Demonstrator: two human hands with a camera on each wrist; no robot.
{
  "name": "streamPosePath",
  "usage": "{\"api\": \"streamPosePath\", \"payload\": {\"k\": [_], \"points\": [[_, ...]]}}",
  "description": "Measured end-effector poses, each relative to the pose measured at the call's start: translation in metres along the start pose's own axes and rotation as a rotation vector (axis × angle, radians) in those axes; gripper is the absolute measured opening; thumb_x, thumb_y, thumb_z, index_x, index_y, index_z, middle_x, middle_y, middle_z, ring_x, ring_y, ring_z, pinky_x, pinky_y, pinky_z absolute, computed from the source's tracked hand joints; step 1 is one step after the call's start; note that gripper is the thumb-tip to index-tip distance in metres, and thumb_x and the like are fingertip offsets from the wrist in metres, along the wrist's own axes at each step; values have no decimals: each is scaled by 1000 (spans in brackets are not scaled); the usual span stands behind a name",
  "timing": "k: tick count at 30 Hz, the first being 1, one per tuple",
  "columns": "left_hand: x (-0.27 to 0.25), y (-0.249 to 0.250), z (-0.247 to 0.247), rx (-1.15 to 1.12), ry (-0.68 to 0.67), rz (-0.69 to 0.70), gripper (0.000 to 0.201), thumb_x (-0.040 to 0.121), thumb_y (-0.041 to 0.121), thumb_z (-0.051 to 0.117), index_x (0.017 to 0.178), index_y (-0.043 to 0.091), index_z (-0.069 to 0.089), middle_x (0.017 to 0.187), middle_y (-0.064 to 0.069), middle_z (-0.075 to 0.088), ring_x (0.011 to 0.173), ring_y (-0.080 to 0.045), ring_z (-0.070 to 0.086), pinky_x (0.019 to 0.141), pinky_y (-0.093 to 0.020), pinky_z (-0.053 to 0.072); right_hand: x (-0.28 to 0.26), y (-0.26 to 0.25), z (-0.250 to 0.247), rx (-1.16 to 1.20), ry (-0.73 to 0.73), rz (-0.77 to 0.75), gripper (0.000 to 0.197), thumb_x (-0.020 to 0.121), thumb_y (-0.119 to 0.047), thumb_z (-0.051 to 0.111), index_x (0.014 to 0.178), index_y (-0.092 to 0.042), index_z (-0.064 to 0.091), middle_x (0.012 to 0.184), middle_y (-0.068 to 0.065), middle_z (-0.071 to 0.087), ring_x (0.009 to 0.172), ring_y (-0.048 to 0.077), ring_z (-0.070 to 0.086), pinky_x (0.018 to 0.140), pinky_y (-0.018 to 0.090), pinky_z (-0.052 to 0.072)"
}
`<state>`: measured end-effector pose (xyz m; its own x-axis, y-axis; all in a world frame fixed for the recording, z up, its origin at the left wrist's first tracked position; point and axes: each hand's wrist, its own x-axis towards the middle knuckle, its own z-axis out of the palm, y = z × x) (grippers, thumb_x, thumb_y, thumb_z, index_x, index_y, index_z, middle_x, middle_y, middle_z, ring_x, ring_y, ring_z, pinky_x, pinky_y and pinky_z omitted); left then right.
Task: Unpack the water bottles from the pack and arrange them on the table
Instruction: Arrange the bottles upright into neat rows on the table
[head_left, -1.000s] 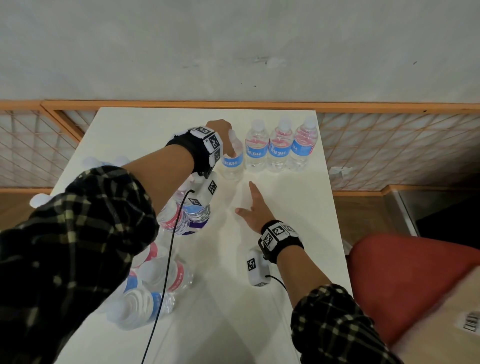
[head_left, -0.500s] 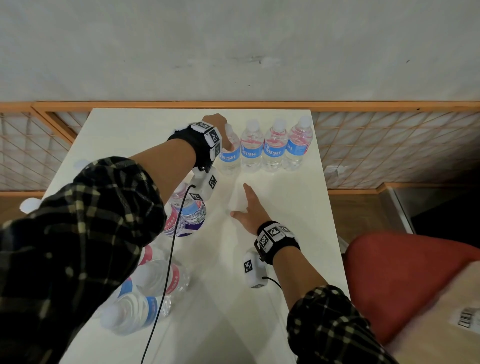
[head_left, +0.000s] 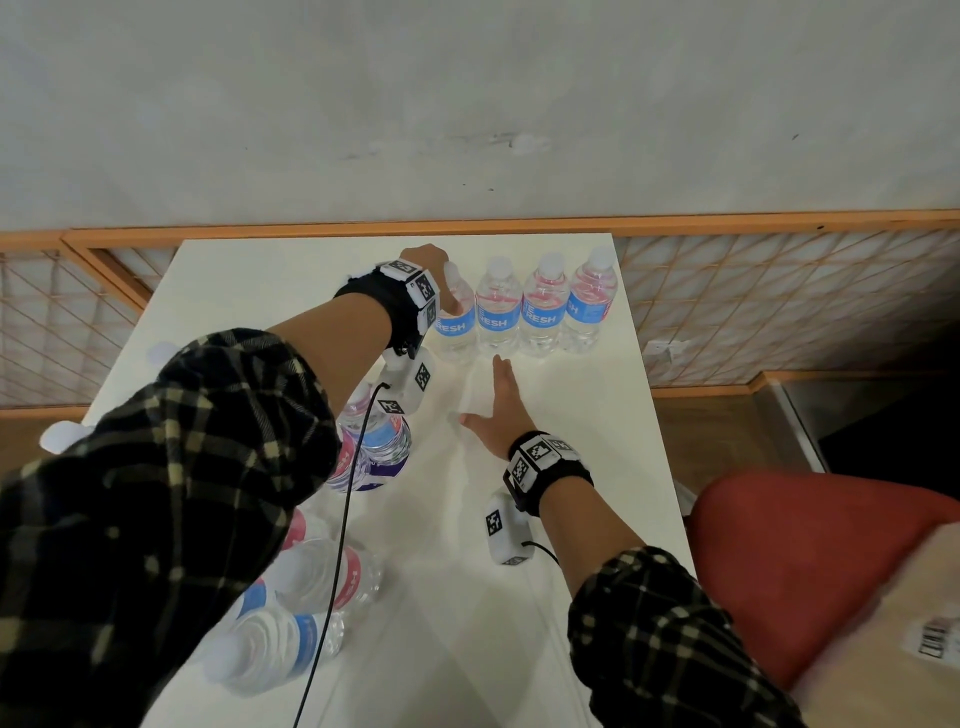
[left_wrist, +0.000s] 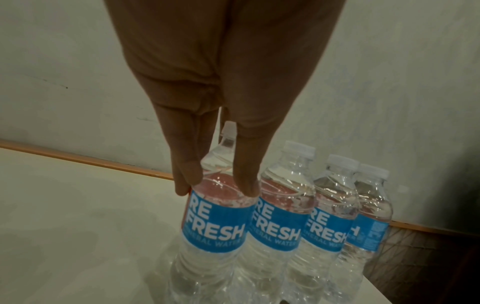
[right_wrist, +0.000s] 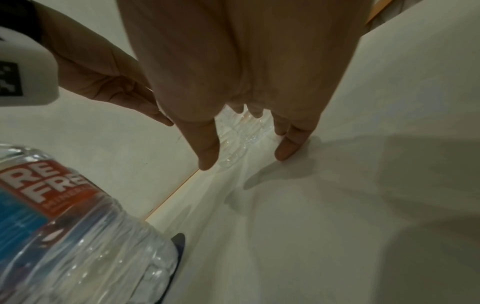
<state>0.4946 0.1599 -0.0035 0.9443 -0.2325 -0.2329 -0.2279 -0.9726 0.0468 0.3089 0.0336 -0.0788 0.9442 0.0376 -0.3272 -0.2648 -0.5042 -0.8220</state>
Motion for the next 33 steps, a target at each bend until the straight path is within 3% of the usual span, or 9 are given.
{"api": "streamPosePath", "payload": {"k": [5,12,19,22,24,27,29,31,33], "points": [[2,1,-1,39,-5,21,33,71,30,77,80,19,47,67,9,43,57,-10,47,49,-22,35,9,-5,-1,-46,-11,6,98,86,-32,66,151,-11,-5,159,3,-10,148,16,-2,120,31,6],[6,1,-5,12,-34,2,33,71,33,74,73,21,43,74,4,53,52,-7,44,43,-18,29,16,-7,-1,-48,-20,12,101,85,-36,66,151,-12,-6,160,3,-9,148,17,-1,121,34,7],[-1,6,-10,-33,-32,5,32,79,34,66,68,22,38,66,9,41,52,-5,38,46,-19,28,19,-4,1,-41,-22,20,103,83,-40,67,151,-13,-6,160,2,-9,148,17,-1,121,36,9],[1,6,-8,-23,-26,-16,28,77,34,68,70,19,45,79,0,61,53,-8,46,47,-20,34,18,-4,0,-42,-24,20,103,83,-40,67,151,-13,-5,160,2,-8,148,17,-1,121,36,8],[-3,5,-10,-35,-31,-37,27,76,32,71,88,14,55,103,-4,66,73,-19,60,61,-28,47,17,-6,1,-61,-24,34,98,83,-38,68,151,-13,2,160,2,-2,147,18,3,120,35,10],[-19,7,-21,-115,-67,-91,62,75,26,77,126,2,50,123,-13,58,108,-28,58,80,-34,42,5,-18,9,-94,-63,1,71,82,-24,69,142,-14,33,150,7,27,139,26,27,114,33,25],[-25,1,-26,-111,-95,-101,62,77,21,76,130,1,49,128,-17,55,98,-23,52,73,-32,39,-7,-30,20,-68,-142,-57,62,78,-16,71,134,-16,42,139,6,39,130,26,37,109,34,33],[-28,-10,-27,-75,-152,-90,52,79,20,74,125,5,56,127,-15,57,92,-21,47,63,-29,38,-18,-43,36,-60,-217,-117,73,73,-20,77,135,-19,39,137,4,41,128,23,40,107,37,36],[-36,-19,-28,-19,-169,-107,50,78,30,75,120,9,60,125,-12,58,99,-22,54,70,-29,40,-25,-54,51,-57,-227,-186,84,69,-29,82,138,-18,35,137,6,45,126,23,44,105,37,38]]}}
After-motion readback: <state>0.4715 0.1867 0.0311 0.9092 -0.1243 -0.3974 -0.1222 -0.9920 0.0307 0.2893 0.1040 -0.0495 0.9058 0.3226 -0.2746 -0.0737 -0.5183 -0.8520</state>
